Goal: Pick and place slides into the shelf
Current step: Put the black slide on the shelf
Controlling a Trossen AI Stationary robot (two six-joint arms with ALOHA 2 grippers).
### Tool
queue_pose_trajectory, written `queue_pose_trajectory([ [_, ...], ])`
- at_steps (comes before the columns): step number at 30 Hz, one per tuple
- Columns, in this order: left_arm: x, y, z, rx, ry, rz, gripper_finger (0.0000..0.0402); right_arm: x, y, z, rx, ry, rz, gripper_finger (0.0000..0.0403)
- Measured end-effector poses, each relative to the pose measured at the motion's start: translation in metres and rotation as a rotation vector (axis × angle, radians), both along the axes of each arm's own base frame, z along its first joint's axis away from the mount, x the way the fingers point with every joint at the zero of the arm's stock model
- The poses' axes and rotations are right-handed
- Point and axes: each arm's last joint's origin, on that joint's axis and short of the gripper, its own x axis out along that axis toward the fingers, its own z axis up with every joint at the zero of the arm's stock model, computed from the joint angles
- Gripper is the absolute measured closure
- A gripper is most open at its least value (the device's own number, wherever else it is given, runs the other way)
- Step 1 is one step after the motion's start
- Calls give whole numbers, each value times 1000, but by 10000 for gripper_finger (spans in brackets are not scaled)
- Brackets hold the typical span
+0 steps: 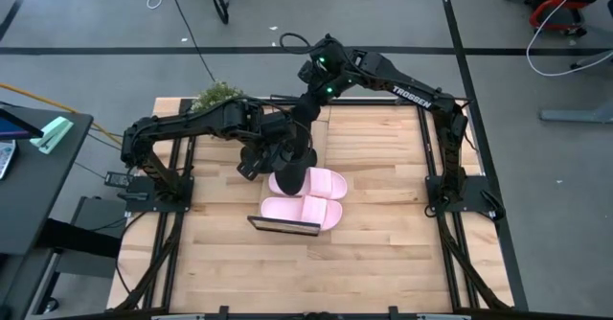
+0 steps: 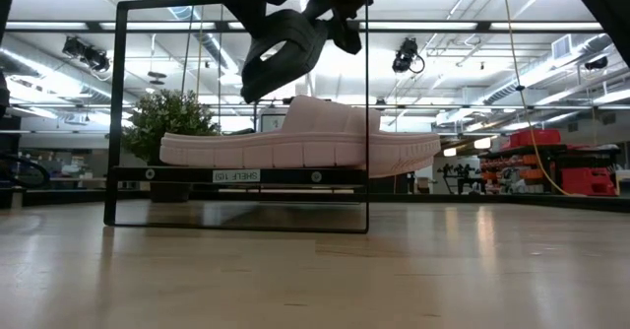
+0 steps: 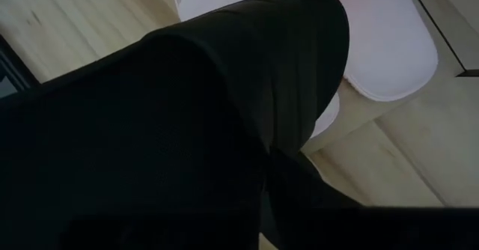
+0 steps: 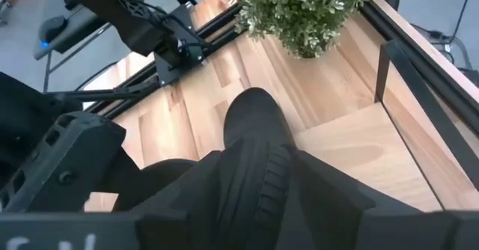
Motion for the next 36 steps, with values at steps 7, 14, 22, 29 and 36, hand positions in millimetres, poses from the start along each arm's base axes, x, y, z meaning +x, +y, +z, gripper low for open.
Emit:
queue_pose_trajectory([
  [7,0,0,0,-9,-2,24,388,-5,0,-4,42,47,9,221],
  [14,0,0,0,-6,-4,25,392,-12,-6,-8,63,108,-18,224],
  [22,0,0,0,-10,-4,23,380,-13,-6,-7,83,87,28,284],
  [29,0,0,0,-16,-6,27,392,-15,-4,-10,90,113,68,358],
  [36,1,0,0,-23,-13,48,381,-20,-1,-14,113,168,90,385],
])
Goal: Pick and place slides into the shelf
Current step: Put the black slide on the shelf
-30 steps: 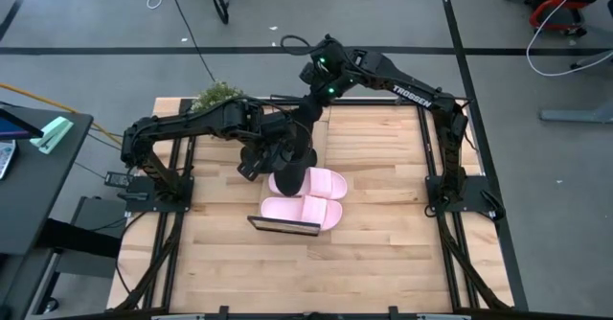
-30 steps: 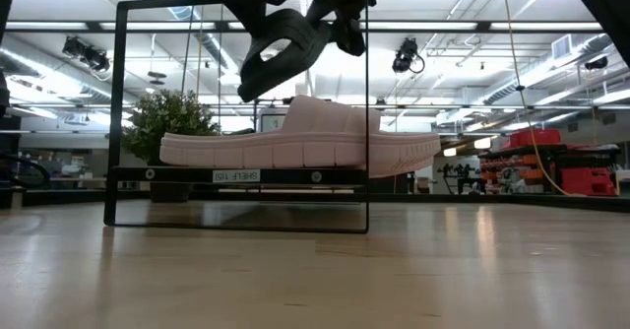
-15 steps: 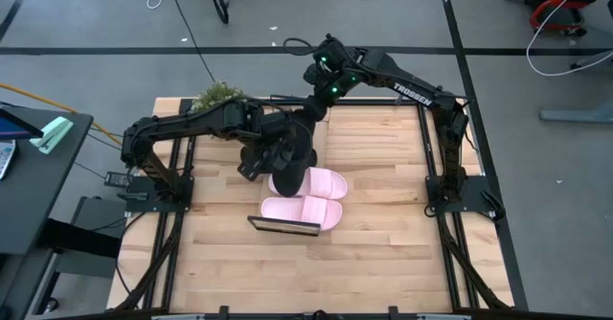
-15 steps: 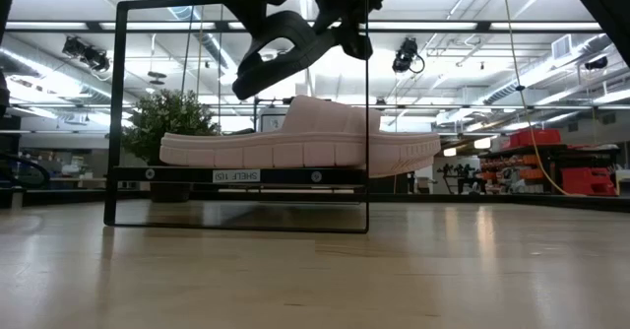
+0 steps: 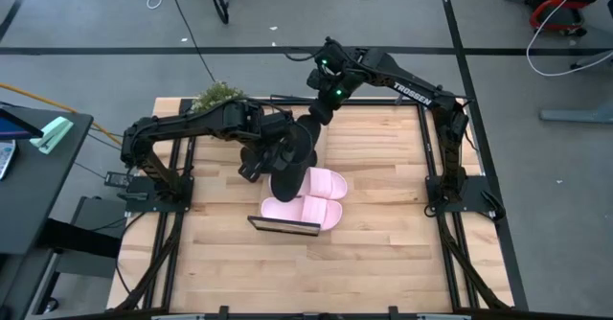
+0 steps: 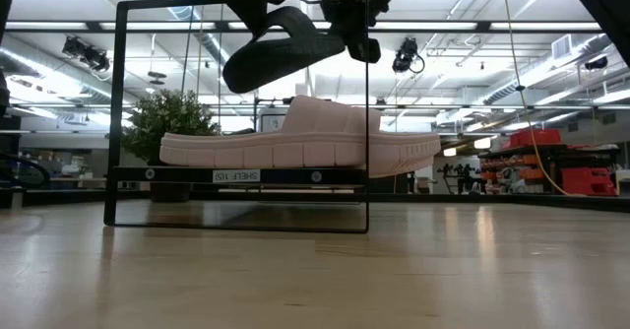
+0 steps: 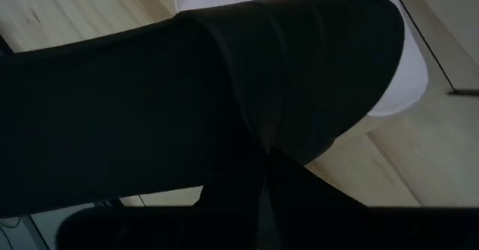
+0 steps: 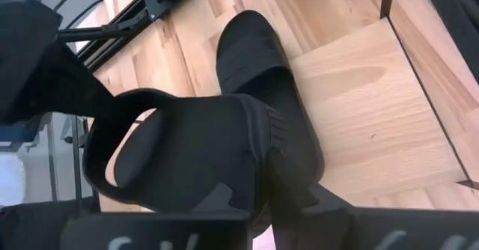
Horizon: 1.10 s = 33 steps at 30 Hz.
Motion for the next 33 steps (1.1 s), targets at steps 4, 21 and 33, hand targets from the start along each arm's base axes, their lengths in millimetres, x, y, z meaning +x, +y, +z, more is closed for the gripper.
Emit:
queue_pose_trajectory([
  [4,1,4,1,-18,-23,62,381,-1,-2,0,-15,8,-15,385],
  [21,-6,41,1,-73,-55,447,304,-11,-21,-1,-84,52,-120,389],
  [33,-20,81,0,-138,-75,790,309,-36,-56,18,-185,34,-482,389],
])
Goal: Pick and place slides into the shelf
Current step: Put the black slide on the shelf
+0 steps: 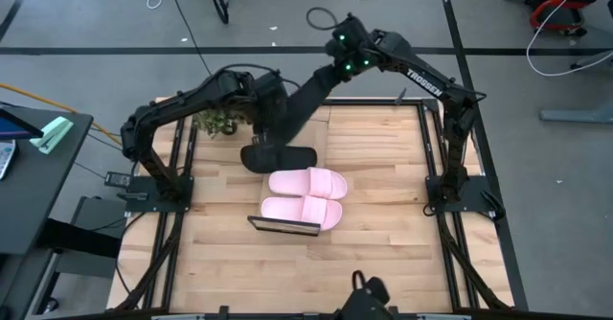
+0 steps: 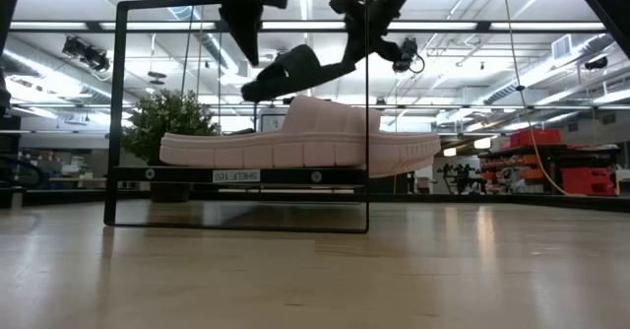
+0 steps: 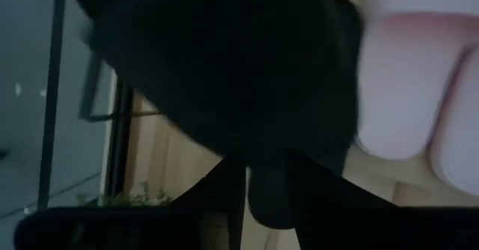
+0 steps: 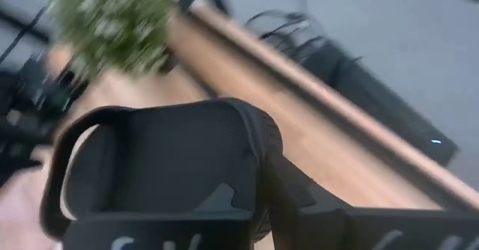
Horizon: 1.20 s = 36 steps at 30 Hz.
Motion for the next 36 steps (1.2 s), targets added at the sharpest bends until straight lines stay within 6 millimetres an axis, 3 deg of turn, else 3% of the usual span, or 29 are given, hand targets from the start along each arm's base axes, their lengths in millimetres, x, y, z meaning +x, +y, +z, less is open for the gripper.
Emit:
queue_pose_trajectory([
  [7,-11,21,4,59,-9,146,324,-20,-3,18,-66,3,-167,390],
  [13,-24,32,22,107,-129,201,338,-43,10,43,-132,-22,-271,390],
  [17,-32,36,37,151,-224,217,346,-60,22,42,-125,-10,-339,390],
  [21,-41,41,48,186,-293,238,351,-75,47,24,-100,-28,-412,390],
  [27,-51,42,66,210,-428,235,347,-92,96,-16,-17,-322,-559,390],
  [31,-52,39,79,191,-556,181,345,-91,125,-50,26,-531,-688,390],
  [36,-51,37,88,185,-656,126,354,-79,144,-86,76,-553,-774,390],
])
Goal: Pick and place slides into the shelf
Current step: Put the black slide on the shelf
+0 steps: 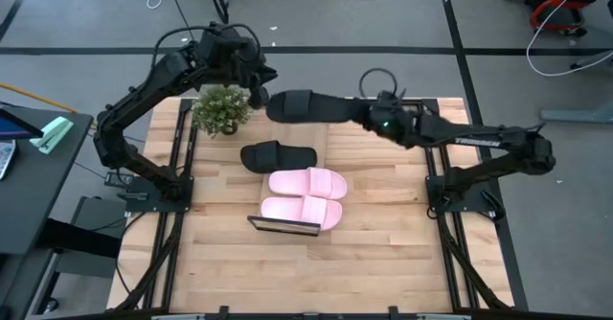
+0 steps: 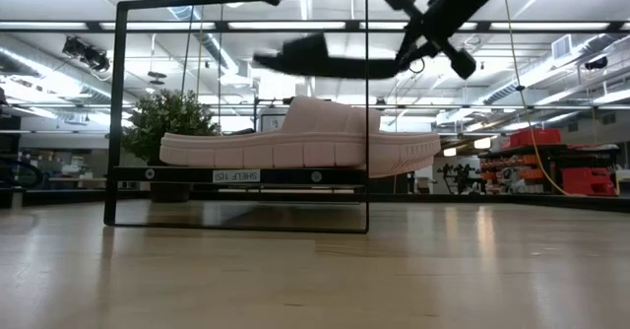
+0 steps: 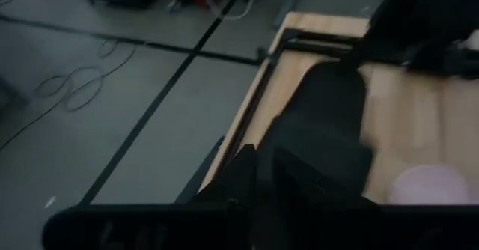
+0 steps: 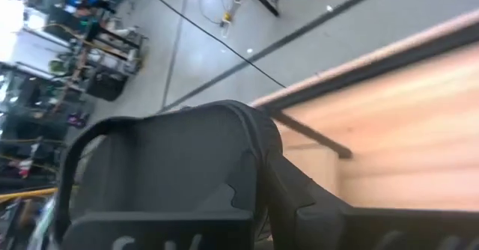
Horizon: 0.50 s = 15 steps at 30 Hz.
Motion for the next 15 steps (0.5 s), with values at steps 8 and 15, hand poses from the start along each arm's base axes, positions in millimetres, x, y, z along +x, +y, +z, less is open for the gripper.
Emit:
queue_pose_trajectory([
  [8,3,-4,1,-52,-41,-97,363,28,-6,-18,50,47,7,391],
  [15,8,-12,2,-48,-52,-136,363,53,-26,-25,93,89,75,391],
])
